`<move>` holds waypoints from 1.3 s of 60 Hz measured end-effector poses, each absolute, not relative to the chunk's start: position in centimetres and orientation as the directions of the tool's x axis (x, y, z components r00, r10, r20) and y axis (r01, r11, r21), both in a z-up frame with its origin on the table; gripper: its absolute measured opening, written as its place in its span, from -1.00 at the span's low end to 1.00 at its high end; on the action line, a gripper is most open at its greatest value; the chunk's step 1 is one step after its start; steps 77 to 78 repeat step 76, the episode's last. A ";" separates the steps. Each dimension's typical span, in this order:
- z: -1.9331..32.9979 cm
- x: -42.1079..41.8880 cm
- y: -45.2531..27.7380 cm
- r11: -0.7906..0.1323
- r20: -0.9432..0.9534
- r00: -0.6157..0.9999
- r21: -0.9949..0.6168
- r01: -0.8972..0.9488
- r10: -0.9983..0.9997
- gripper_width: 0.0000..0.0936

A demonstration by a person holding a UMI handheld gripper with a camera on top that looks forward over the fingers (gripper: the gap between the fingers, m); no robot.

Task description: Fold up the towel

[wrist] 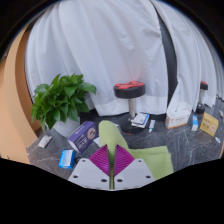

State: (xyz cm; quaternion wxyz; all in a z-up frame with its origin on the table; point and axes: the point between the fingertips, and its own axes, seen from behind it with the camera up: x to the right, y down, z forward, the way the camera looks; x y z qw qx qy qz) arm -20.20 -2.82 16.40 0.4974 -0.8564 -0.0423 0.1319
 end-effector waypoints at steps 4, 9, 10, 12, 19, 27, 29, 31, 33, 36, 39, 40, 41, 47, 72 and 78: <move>16.5 -16.7 -2.1 -0.484 -0.183 0.970 -0.871 -0.085 0.159 -0.93; 13.2 -10.8 -1.1 -0.515 -0.117 0.990 -0.855 -0.062 0.076 -0.77; 12.3 -9.8 -1.1 -0.524 -0.106 0.993 -0.849 -0.059 0.061 -0.69; 10.5 -8.0 -1.1 -0.551 -0.087 0.995 -0.833 -0.051 0.038 -0.43; 6.7 -1.7 -2.4 -0.619 0.004 0.999 -0.785 -0.029 -0.052 0.72; 9.8 -0.1 -5.4 -0.589 0.041 0.995 -0.808 -0.024 -0.096 0.82; 11.0 -0.3 -6.4 -0.578 0.046 0.994 -0.816 -0.018 -0.095 0.82; 12.3 -0.9 -7.4 -0.564 0.050 0.995 -0.825 -0.010 -0.090 0.82; 13.7 -1.7 -8.6 -0.549 0.052 0.995 -0.836 0.000 -0.080 0.82; 15.9 -3.1 -10.5 -0.524 0.054 0.996 -0.851 0.012 -0.066 0.82; 18.1 -4.7 -12.6 -0.504 0.052 0.997 -0.864 0.016 -0.058 0.82; 18.8 -5.2 -13.4 -0.497 0.051 0.997 -0.867 0.017 -0.054 0.82; 19.5 -5.8 -14.1 -0.489 0.049 0.998 -0.872 0.019 -0.050 0.82; 22.6 -8.4 -19.0 -0.452 0.049 0.998 -0.892 0.024 -0.045 0.81; 27.3 -13.0 -34.7 -0.409 0.085 0.992 -0.912 0.040 -0.093 0.81; 27.7 -13.1 -35.5 -0.402 0.100 0.990 -0.914 0.052 -0.099 0.81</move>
